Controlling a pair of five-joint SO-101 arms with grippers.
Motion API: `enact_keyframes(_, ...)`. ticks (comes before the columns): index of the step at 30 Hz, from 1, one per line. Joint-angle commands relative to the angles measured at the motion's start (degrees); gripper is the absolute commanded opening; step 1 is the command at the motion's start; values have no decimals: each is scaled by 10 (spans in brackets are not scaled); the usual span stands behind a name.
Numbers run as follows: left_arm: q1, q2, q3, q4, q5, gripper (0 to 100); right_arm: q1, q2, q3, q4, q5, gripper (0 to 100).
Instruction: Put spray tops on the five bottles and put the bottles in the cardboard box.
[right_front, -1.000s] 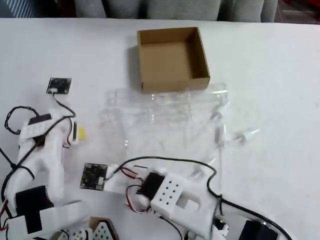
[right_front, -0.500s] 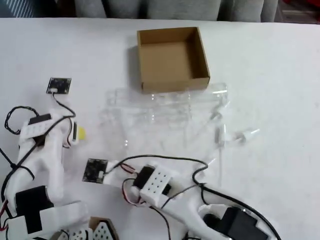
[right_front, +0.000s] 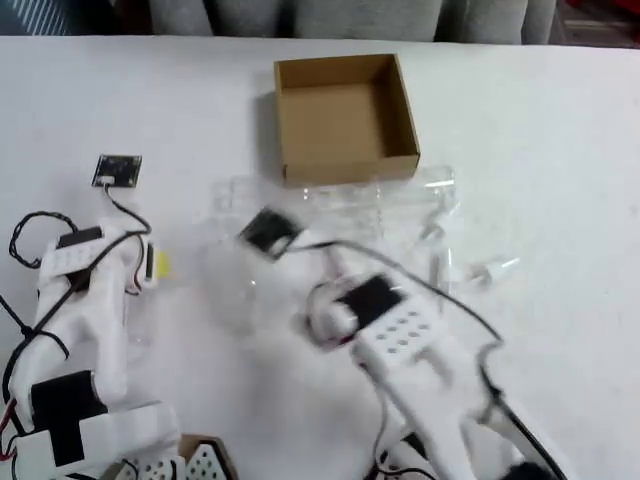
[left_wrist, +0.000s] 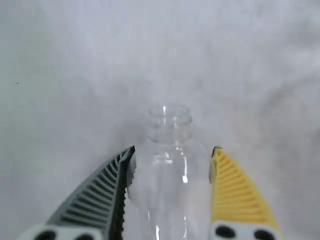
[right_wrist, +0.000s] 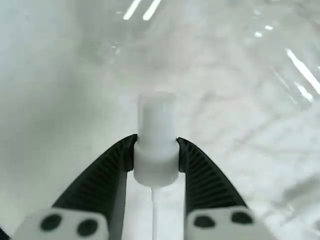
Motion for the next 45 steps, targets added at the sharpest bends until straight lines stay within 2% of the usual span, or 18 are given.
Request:
enact_keyframes(1, 12, -74, -45, 44, 7, 20, 115, -79, -45, 39, -6, 16)
enact_keyframes(6, 57, -227, -45, 76, 7, 20, 201, -132, -44, 40, -6, 19)
enact_keyframes(13, 175, -429, -44, 76, 7, 20, 218, -148, -52, 22, -6, 17)
enact_keyframes(17, 252, -502, -35, 52, 7, 20, 240, -167, -118, -17, -11, 16)
enact_keyframes(23, 309, -568, 20, -20, 7, 20, 244, -172, -260, -68, -18, 16)
enact_keyframes(26, 324, -604, 68, -62, 18, 20, 243, -157, -337, -93, -101, 16)
enact_keyframes(30, 346, -668, 151, -135, 124, 20, 242, -109, -437, -128, -195, 16)
enact_keyframes(34, 349, -730, 233, -201, 218, 20, 182, -80, -516, -136, -226, 16)
enact_keyframes(40, 377, -811, 319, -215, 221, 20, 34, -33, -596, -204, -223, 16)
enact_keyframes(45, 417, -908, 358, -152, 194, 20, -11, 30, -639, -212, -226, 16)
